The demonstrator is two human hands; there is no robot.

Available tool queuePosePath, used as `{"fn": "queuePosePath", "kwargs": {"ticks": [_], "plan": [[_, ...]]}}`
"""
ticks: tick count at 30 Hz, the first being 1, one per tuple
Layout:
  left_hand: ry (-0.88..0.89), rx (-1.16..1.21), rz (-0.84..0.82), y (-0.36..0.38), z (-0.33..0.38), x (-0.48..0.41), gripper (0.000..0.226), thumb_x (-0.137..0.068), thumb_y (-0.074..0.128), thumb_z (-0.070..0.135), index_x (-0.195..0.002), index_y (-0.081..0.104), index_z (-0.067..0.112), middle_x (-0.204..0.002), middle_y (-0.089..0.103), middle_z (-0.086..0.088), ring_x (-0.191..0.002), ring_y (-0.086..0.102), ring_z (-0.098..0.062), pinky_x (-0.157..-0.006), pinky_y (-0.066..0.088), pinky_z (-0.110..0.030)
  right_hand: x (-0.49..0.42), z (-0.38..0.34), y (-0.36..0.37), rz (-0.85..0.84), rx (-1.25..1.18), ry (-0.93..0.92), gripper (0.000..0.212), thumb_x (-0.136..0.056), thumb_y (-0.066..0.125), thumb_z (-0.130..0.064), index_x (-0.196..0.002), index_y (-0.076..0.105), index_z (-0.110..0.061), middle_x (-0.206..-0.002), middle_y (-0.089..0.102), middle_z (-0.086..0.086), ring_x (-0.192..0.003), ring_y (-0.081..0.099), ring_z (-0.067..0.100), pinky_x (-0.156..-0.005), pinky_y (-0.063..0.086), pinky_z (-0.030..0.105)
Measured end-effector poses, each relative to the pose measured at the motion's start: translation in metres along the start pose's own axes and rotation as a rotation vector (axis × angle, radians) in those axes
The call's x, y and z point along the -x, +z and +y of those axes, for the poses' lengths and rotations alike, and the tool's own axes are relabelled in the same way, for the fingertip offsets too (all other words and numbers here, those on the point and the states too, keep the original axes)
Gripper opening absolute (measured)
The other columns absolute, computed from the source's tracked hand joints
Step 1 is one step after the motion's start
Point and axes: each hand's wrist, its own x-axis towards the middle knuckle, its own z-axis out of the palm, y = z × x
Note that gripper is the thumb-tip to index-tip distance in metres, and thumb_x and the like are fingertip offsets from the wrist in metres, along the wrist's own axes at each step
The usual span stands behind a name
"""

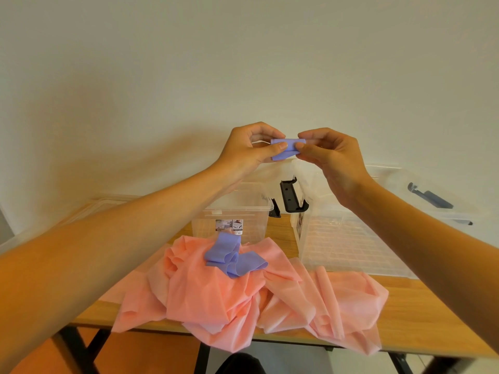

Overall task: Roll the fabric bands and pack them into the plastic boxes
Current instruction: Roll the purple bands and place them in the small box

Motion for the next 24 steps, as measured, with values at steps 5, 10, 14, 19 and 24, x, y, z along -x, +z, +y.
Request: {"fn": "queuePosePath", "kwargs": {"ticks": [5,10,14,19,24], "plan": [[0.06,-0.05,0.004,0.0007,0.0,0.001,0.02,-0.083,0.078,0.0,-0.101,0.071,0.005,-0.106,0.073,-0.012,-0.095,0.074,-0.02,-0.083,0.058,-0.025,0.0004,0.0019,0.0029,-0.037,0.004,0.028,0.015,-0.089,0.077,-0.011,-0.103,0.074,-0.006,-0.104,0.075,0.017,-0.101,0.073,0.032,-0.088,0.061,0.036],[0.062,-0.05,-0.005,0.0,-0.0045,0.0025,0.023,-0.081,0.079,-0.003,-0.1,0.072,0.007,-0.105,0.074,-0.009,-0.096,0.074,-0.02,-0.086,0.057,-0.026,0.0011,0.0041,0.0025,-0.039,0.041,0.017,0.024,-0.085,0.079,-0.006,-0.108,0.073,-0.006,-0.103,0.076,0.016,-0.1,0.072,0.032,-0.093,0.06,0.042],[0.016,-0.006,-0.019,-0.0025,-0.0061,0.0023,0.024,-0.083,0.079,0.0,-0.104,0.071,0.006,-0.11,0.072,-0.014,-0.099,0.073,-0.027,-0.088,0.06,-0.039,0.0016,0.0032,0.0025,-0.036,0.039,0.002,0.022,-0.085,0.079,-0.004,-0.106,0.073,-0.009,-0.099,0.077,0.011,-0.098,0.072,0.03,-0.093,0.06,0.041],[-0.002,0.034,-0.027,-0.0032,-0.0067,0.0036,0.022,-0.087,0.075,0.001,-0.107,0.068,-0.002,-0.109,0.073,-0.017,-0.097,0.074,-0.028,-0.085,0.061,-0.042,0.0025,0.0021,0.0039,-0.055,0.044,-0.017,0.019,-0.088,0.077,-0.005,-0.106,0.072,-0.008,-0.096,0.076,0.009,-0.093,0.073,0.023,-0.087,0.062,0.036],[-0.02,0.04,-0.045,-0.0027,-0.006,0.0049,0.014,-0.092,0.07,0.005,-0.106,0.067,0.003,-0.107,0.074,-0.017,-0.094,0.075,-0.024,-0.082,0.062,-0.037,0.0024,0.0021,0.0057,-0.052,0.058,-0.04,0.02,-0.09,0.075,-0.007,-0.109,0.071,-0.003,-0.097,0.076,0.01,-0.092,0.073,0.021,-0.083,0.061,0.032]]}}
